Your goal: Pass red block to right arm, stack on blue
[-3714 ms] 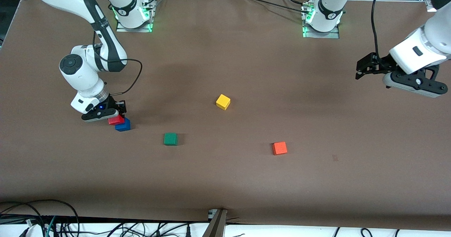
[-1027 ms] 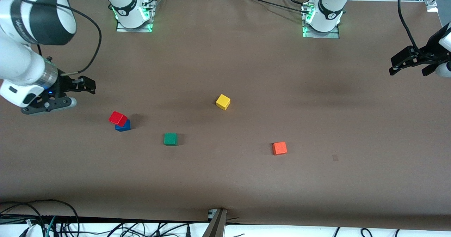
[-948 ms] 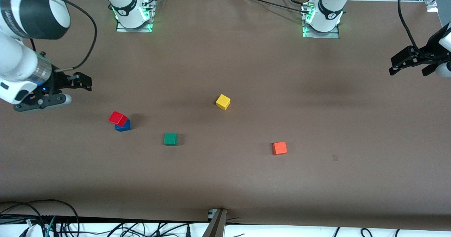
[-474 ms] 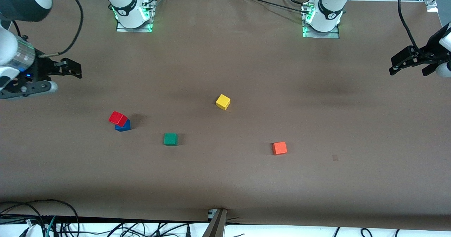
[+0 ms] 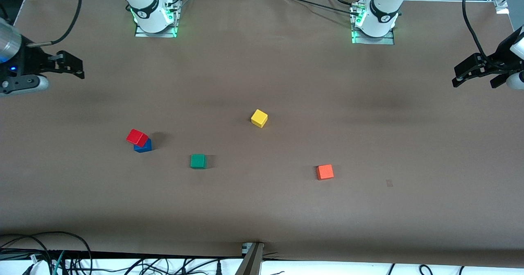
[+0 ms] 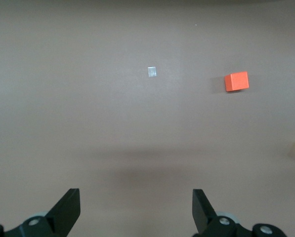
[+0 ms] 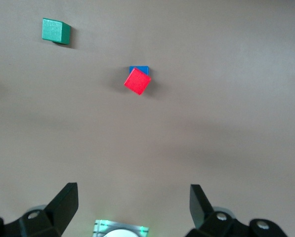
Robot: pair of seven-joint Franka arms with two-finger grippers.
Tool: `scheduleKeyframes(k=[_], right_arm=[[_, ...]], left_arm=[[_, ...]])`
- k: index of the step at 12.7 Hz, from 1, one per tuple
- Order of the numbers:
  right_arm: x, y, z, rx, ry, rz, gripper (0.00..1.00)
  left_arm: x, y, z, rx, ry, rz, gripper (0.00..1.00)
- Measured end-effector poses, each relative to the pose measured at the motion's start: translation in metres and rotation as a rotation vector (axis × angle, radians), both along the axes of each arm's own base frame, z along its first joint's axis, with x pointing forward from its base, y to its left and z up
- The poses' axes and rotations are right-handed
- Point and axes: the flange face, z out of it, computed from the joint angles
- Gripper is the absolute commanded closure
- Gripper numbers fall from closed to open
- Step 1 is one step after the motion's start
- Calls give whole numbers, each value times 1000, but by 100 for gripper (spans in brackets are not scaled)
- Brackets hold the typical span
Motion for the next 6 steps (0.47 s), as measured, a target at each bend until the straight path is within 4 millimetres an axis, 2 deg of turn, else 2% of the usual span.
scheduleKeyframes(k=[6], right_arm=[[0,0,-3,-6,13,-38,0]], left_arm=[[0,0,0,0,2,0,0]])
